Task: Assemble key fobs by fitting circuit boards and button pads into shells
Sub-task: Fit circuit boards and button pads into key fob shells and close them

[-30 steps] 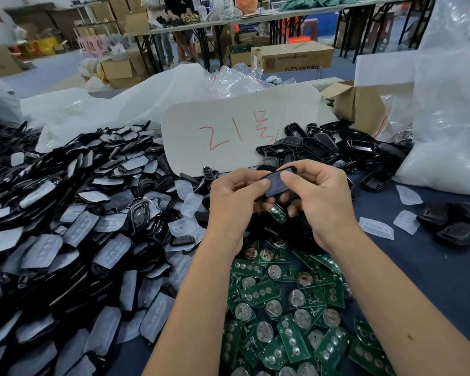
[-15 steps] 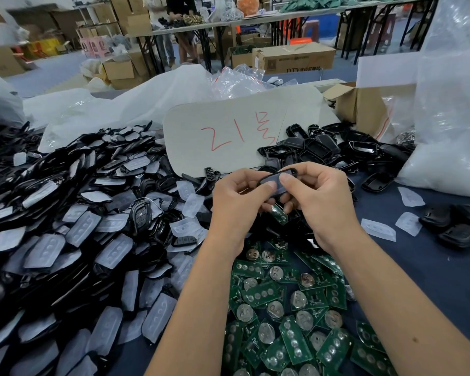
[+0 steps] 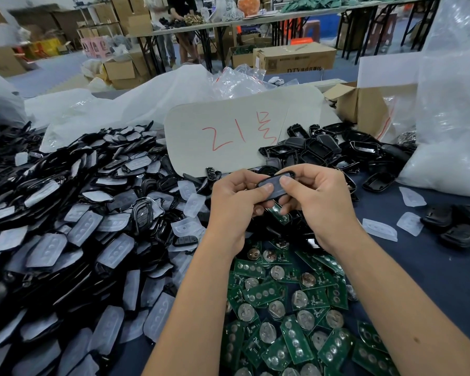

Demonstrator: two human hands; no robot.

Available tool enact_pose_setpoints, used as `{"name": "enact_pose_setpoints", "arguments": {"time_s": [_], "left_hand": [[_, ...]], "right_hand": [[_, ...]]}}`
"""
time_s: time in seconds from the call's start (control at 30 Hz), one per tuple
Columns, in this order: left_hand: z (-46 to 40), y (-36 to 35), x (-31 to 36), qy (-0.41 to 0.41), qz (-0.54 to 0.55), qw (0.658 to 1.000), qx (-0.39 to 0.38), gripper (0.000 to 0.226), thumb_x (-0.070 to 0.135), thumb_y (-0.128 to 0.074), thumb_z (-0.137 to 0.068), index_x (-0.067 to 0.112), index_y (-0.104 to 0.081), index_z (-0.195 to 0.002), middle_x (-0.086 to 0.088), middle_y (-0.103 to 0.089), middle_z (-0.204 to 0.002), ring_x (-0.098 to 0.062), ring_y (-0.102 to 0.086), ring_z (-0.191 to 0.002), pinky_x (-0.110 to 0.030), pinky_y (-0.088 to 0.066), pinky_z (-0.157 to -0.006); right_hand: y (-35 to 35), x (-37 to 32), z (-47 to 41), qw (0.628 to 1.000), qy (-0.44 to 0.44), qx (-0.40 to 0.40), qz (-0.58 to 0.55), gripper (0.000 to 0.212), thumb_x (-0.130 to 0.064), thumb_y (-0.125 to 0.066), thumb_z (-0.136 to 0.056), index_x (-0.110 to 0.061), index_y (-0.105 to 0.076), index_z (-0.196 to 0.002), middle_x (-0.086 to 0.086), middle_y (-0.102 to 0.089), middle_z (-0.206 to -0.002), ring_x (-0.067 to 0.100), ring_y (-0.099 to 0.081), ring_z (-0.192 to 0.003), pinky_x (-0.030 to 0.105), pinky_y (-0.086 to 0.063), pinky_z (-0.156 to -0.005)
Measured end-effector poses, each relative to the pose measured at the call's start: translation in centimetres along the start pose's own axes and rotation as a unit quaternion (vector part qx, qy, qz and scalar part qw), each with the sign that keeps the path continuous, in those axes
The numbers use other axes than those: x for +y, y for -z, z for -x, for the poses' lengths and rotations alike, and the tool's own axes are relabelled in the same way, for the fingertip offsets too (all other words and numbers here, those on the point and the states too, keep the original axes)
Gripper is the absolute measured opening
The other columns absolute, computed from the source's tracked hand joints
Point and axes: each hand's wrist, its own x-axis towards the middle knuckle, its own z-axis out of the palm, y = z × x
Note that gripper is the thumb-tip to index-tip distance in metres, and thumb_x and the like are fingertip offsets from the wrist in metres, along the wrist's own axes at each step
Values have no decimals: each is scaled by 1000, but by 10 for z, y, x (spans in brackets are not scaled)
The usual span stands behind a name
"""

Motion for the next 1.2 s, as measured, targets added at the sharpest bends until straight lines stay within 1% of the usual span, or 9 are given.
{"name": "enact_pose_setpoints", "arguments": {"time_s": [0.2,0.33,0.5,0.67,0.77,0.87,1.0,1.1,1.2], "left_hand": [[1,10,4,-21,-33,999,-19,24,-8,-73,-88,15,-74,-80,-4,-69,-73,-18,-68,-57,-18,-45,-48],[0,17,8,22,2,1000,-10,17,-8,-74,-86,8,-74,-89,-2,-70,-69,-13,-67,-56,-16,-48,-49],[-3,27,11,72,60,996,9,11,-7,-74,-86,3,-74,-92,-7,-73,-73,-12,-68,-57,-14,-50,-49],[-5,31,11,104,118,987,-22,10,5,-75,-88,3,-78,-79,-10,-69,-76,-11,-66,-57,-13,-52,-49],[-3,28,13,96,173,979,-47,34,31,-75,-83,0,-77,-96,-13,-73,-87,-14,-68,-69,-17,-58,-61],[-2,17,9,39,150,987,-33,10,12,-71,-93,7,-80,-96,-12,-76,-94,-16,-70,-75,-22,-61,-71],[-1,9,4,-1,109,994,1,18,1,-72,-91,15,-80,-83,-11,-75,-85,-19,-73,-76,-25,-62,-69],[0,9,3,-6,87,996,-1,16,0,-71,-92,12,-78,-84,-12,-73,-82,-17,-71,-71,-25,-61,-67],[-2,7,0,-8,78,997,-3,17,0,-69,-95,12,-76,-84,-11,-70,-79,-14,-66,-65,-23,-58,-63]], "right_hand": [[1,-1,0,999,1,-19,30,15,-3,-58,-104,-2,-73,-101,11,-68,-64,21,-64,-50,30,-58,-49],[4,-1,1,989,62,10,137,20,-18,-55,-108,-18,-75,-107,3,-71,-74,22,-69,-60,44,-62,-55],[11,2,3,885,287,-52,363,32,-29,-77,-93,-22,-75,-124,-6,-62,-123,17,-56,-110,26,-50,-82],[5,5,3,851,341,-33,398,22,-19,-81,-90,-14,-82,-112,4,-66,-118,20,-52,-113,17,-39,-97],[-1,0,3,915,261,-3,307,11,-14,-78,-92,-16,-82,-102,-1,-66,-110,16,-56,-110,17,-47,-83],[-9,-4,4,988,105,32,109,12,-9,-75,-93,-19,-80,-91,-2,-67,-105,3,-64,-94,16,-49,-77],[-6,-6,1,1000,-6,2,-14,14,-10,-72,-95,-15,-82,-87,-6,-69,-89,8,-56,-72,27,-48,-75],[2,-4,-2,998,-58,-24,-3,14,-16,-70,-98,-15,-83,-94,4,-74,-89,22,-54,-79,39,-48,-80],[1,-4,-1,998,-60,-10,-19,14,-12,-70,-98,-17,-83,-98,10,-80,-97,23,-65,-86,36,-53,-79]]}}
